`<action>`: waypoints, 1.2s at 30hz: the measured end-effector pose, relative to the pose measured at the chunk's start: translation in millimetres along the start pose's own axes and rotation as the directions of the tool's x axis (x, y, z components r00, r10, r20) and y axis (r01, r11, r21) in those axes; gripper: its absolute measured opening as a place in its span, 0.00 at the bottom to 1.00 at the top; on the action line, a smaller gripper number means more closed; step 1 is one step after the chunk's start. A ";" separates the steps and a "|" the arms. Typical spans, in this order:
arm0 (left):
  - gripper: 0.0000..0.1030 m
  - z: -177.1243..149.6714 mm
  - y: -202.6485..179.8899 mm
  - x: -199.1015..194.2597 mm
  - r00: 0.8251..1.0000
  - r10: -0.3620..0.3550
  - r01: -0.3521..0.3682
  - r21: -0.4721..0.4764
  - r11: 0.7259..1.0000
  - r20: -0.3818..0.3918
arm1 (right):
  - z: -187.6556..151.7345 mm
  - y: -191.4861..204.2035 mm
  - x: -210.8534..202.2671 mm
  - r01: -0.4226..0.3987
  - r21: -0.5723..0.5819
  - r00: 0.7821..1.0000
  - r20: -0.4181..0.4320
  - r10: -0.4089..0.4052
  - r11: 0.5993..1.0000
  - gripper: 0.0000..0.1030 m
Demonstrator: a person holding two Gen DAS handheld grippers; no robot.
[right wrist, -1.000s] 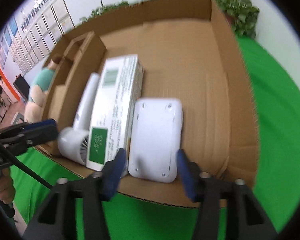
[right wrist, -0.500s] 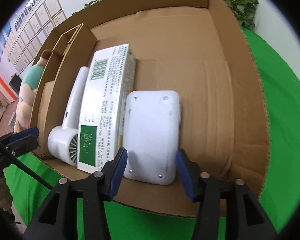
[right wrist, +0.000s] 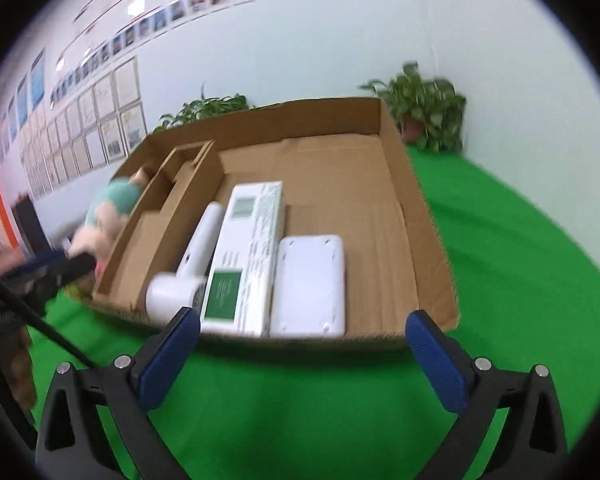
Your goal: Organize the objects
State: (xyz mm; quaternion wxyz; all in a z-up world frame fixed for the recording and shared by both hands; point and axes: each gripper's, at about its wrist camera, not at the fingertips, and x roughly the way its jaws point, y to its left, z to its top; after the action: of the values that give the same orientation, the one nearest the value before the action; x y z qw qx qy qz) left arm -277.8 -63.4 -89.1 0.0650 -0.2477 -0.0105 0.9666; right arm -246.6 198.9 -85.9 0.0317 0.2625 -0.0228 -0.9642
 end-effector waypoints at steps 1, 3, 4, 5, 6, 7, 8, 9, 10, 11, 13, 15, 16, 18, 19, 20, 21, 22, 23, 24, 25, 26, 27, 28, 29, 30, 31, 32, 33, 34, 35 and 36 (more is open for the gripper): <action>0.95 -3.5 1.1 1.8 1.000 0.015 -0.015 -0.007 1.000 0.001 | -3.7 5.6 0.0 0.004 -0.011 1.000 0.009 -0.004 1.000 0.99; 0.95 -8.0 3.8 6.2 0.999 0.031 -0.030 -0.022 0.999 0.011 | 0.7 14.6 -2.6 0.008 -0.026 0.999 0.039 -0.007 1.000 0.99; 0.95 -9.6 3.3 8.2 0.999 0.037 -0.037 -0.023 0.999 0.016 | 4.7 18.8 -1.5 0.016 -0.033 0.998 0.061 -0.014 0.999 0.99; 0.95 -10.7 3.0 10.7 0.999 0.044 -0.043 -0.022 0.999 0.018 | 10.0 21.5 -0.8 0.019 -0.034 0.997 0.075 -0.017 0.999 0.99; 0.95 -12.4 2.7 14.5 0.999 0.049 -0.049 -0.019 0.999 0.015 | 13.4 22.8 -0.1 0.026 -0.030 0.996 0.090 -0.023 0.999 0.99; 0.95 -13.8 2.0 18.0 0.999 0.054 -0.054 -0.016 0.998 0.010 | 14.3 22.7 0.1 0.038 -0.023 0.994 0.099 -0.035 0.999 0.99; 0.95 -15.6 1.4 22.0 0.998 0.058 -0.058 -0.011 0.998 0.004 | 14.9 22.1 3.1 0.050 -0.014 0.993 0.104 -0.049 0.999 0.99; 0.95 -17.7 1.0 26.6 0.998 0.064 -0.064 -0.007 0.998 -0.002 | 14.5 21.2 6.7 0.059 -0.001 0.993 0.104 -0.059 0.998 0.99; 0.95 -19.3 1.3 30.0 0.998 0.068 -0.068 -0.006 0.998 -0.006 | 12.4 18.7 9.0 0.066 0.012 0.993 0.100 -0.067 0.998 0.99; 0.95 -21.4 2.3 32.8 0.997 0.071 -0.071 -0.008 0.997 -0.007 | 11.2 17.0 12.7 0.073 0.022 0.993 0.090 -0.075 0.997 0.99; 0.97 -22.5 6.0 41.3 0.997 0.072 -0.073 -0.016 0.997 -0.031 | 9.9 14.4 20.7 0.079 0.031 0.994 0.076 -0.081 0.996 0.99; 0.97 -22.3 10.1 47.8 0.997 0.062 -0.063 -0.033 0.997 -0.044 | 7.6 14.9 28.5 0.085 0.019 0.994 0.061 -0.086 0.996 1.00; 0.97 -22.3 11.1 50.1 0.997 0.057 -0.059 -0.036 0.998 -0.051 | 7.9 15.0 32.8 0.081 0.015 0.996 0.040 -0.082 0.997 1.00; 0.99 -22.4 11.2 57.3 0.995 0.057 -0.060 -0.033 0.998 -0.080 | 7.8 13.7 35.7 0.075 0.023 0.997 0.028 -0.075 0.997 1.00; 0.99 -22.3 10.8 59.8 0.994 0.060 -0.062 -0.028 0.998 -0.090 | 7.8 13.0 36.8 0.076 0.029 0.997 0.023 -0.077 0.997 1.00; 1.00 -22.3 9.2 62.4 0.994 0.061 -0.063 -0.022 0.998 -0.094 | 8.2 12.0 38.1 0.079 0.034 0.997 0.015 -0.080 0.996 1.00; 1.00 -22.2 9.1 63.4 0.994 0.057 -0.059 -0.018 0.998 -0.096 | 7.9 12.4 38.9 0.082 0.035 0.997 0.013 -0.082 0.996 1.00; 1.00 -22.3 8.4 64.5 0.994 0.055 -0.057 -0.016 0.998 -0.096 | 7.7 13.3 38.5 0.086 0.031 0.996 0.012 -0.087 0.996 1.00; 1.00 -22.4 8.0 65.4 0.994 0.053 -0.054 -0.013 0.998 -0.095 | 7.0 15.1 37.4 0.090 0.023 0.996 0.021 -0.091 0.996 1.00; 1.00 -22.7 8.0 64.3 0.995 0.051 -0.053 -0.011 0.999 -0.091 | 6.7 17.4 35.2 0.091 0.012 0.995 0.034 -0.091 0.996 1.00; 0.99 -22.8 7.2 63.0 0.995 0.056 -0.057 -0.009 0.998 -0.079 | 6.0 21.2 31.0 0.086 -0.007 0.995 0.057 -0.086 0.996 1.00; 0.99 -22.6 5.7 60.5 0.996 0.064 -0.064 -0.003 0.998 -0.058 | 5.5 24.4 28.1 0.084 -0.023 0.994 0.077 -0.082 0.996 1.00; 0.99 -21.4 4.9 58.1 0.997 0.069 -0.069 0.003 0.998 -0.038 | 4.8 28.7 23.6 0.082 -0.044 0.992 0.104 -0.077 0.996 0.99; 0.99 -20.4 3.4 56.8 0.997 0.076 -0.076 0.010 0.997 -0.020 | 4.7 31.9 20.0 0.078 -0.062 0.989 0.130 -0.069 0.995 0.99; 0.99 -19.5 0.4 58.1 0.996 0.087 -0.087 0.021 0.996 -0.007 | 4.8 34.5 17.4 0.077 -0.077 0.986 0.157 -0.065 0.994 0.99; 0.99 -18.6 -1.2 59.8 0.996 0.087 -0.087 0.030 0.996 -0.011 | 5.8 35.3 17.6 0.078 -0.082 0.984 0.166 -0.064 0.994 0.99; 0.99 -17.8 -3.3 64.0 0.996 0.083 -0.081 0.041 0.996 -0.028 | 7.0 34.8 19.1 0.074 -0.079 0.985 0.161 -0.060 0.994 1.00; 0.99 -17.3 -5.0 68.9 0.996 0.079 -0.076 0.051 0.996 -0.049 | 8.6 32.7 22.8 0.065 -0.070 0.988 0.144 -0.054 0.995 1.00; 0.99 -16.9 -5.9 73.6 0.994 0.078 -0.073 0.059 0.996 -0.073 | 10.5 27.8 28.7 0.060 -0.046 0.992 0.112 -0.055 0.997 1.00; 1.00 -16.6 -6.0 78.7 0.992 0.077 -0.071 0.062 0.996 -0.096 | 11.4 24.0 32.4 0.060 -0.026 0.994 0.093 -0.058 0.998 1.00; 1.00 -16.4 -4.8 80.4 0.993 0.064 -0.058 0.055 0.997 -0.103 | 12.5 17.0 37.0 0.057 0.007 0.996 0.066 -0.057 0.998 1.00; 1.00 -16.5 -3.1 81.7 0.993 0.055 -0.050 0.045 0.998 -0.107 | 13.0 12.1 40.2 0.055 0.031 0.997 0.048 -0.057 0.998 1.00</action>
State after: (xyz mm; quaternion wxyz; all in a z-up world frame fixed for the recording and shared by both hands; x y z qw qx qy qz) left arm -340.5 -49.9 -142.5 0.0453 -0.2987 0.0198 0.9531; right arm -287.2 184.3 -94.3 0.0002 0.2397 -0.0306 -0.9704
